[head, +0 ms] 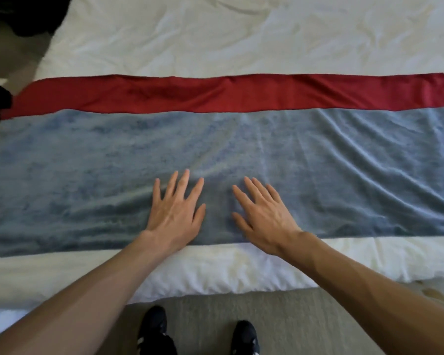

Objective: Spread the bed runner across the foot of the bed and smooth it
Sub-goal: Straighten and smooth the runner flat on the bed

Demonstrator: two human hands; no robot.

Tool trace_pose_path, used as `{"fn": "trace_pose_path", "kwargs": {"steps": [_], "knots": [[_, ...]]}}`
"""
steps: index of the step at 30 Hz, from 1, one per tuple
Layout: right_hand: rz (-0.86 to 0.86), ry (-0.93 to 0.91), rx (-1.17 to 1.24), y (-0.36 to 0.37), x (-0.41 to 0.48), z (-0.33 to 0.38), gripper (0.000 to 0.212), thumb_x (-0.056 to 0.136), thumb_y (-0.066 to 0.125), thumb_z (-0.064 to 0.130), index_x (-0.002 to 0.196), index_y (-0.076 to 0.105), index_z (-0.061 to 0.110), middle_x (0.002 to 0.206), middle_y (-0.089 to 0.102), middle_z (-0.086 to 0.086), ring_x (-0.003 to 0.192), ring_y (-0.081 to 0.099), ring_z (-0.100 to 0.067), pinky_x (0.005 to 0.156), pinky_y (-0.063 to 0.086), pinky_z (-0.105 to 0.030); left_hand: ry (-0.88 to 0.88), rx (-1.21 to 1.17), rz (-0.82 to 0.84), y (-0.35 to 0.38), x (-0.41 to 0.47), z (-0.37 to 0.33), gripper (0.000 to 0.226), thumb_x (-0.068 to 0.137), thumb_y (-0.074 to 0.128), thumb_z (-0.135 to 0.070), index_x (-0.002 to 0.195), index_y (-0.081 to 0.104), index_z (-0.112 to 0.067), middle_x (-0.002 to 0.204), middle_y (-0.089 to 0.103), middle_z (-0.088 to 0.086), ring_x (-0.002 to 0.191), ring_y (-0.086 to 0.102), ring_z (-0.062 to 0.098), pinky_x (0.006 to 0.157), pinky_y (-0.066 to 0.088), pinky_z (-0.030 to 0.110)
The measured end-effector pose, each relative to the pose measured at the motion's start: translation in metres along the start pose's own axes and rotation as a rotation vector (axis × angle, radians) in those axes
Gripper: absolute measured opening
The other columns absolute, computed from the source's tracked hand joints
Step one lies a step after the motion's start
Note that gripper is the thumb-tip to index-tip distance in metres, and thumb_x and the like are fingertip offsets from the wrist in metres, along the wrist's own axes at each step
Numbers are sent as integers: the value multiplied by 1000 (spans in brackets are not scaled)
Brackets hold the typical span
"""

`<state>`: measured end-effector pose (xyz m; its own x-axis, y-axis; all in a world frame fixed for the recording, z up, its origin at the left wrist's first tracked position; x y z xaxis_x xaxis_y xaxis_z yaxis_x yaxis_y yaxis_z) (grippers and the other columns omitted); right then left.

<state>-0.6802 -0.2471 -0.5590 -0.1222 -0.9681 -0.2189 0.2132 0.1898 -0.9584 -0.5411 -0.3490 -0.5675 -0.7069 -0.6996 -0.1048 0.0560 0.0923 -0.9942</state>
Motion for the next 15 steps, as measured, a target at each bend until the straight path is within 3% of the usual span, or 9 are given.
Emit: {"fn": "trace_pose_path", "kwargs": {"steps": [6,15], "knots": [[8,-75,-23,-6,56,67,63,96,31,45,150,14,18,157,11,-15,145,9,-28,117,6,-42,-73,10,29,-4,-3,89,60,94,30,-47,149,18,-25,158,10,10,144,9,30,113,9,55],[19,-2,1,-8,139,149,59,97,31,43,149,20,17,155,19,-13,143,15,-27,117,13,-41,48,-40,101,-15,11,195,61,95,26,-47,150,7,-26,158,1,9,144,2,28,114,4,53]]}}
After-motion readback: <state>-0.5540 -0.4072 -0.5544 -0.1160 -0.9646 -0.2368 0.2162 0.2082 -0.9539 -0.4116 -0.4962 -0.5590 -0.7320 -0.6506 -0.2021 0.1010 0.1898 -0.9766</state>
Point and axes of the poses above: each hand's wrist, its own x-axis towards the middle knuckle, its own y-axis out of the palm, z = x × y, the point moved 6 cm from there along x, towards the middle knuckle
